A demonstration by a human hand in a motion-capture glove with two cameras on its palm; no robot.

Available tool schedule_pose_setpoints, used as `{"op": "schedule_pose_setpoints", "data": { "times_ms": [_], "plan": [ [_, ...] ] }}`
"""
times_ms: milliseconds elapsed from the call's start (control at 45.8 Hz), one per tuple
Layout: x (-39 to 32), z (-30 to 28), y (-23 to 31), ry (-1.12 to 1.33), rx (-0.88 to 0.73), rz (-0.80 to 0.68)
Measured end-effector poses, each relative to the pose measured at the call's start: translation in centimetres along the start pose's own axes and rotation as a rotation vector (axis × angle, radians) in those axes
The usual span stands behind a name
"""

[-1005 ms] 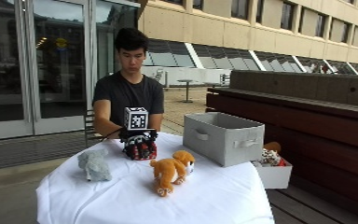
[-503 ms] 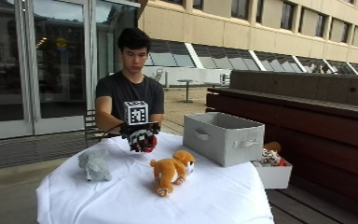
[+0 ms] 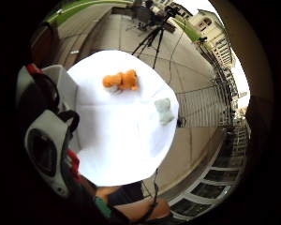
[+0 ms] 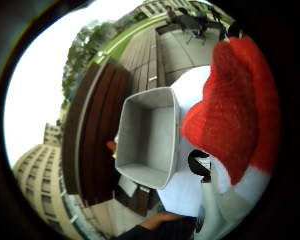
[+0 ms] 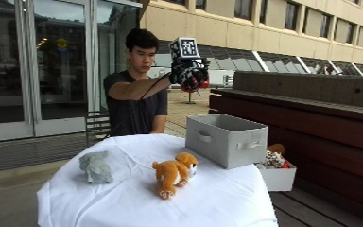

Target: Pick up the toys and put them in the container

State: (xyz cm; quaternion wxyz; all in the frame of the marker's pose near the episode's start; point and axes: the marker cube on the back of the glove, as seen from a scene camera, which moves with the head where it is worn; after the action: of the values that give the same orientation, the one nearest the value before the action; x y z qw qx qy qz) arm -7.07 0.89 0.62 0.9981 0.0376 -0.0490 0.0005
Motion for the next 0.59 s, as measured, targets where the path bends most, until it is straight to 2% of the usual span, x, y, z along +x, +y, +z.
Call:
{"op": "schedule_pose_setpoints", "data": {
  "times_ms": [44,197,393,590],
  "plan": [
    [-2.2,-0.2,-0.5,-0.009,0.035,-0.109],
    [-9.9,1.3,0.5,0.01,0.013,-0.224],
    [-15.6,4.7,2.1,-0.001,-0.037,-0.255],
    [-16.4,7.6,2.5,0.035,-0.154,-0.277]
  ]
}}
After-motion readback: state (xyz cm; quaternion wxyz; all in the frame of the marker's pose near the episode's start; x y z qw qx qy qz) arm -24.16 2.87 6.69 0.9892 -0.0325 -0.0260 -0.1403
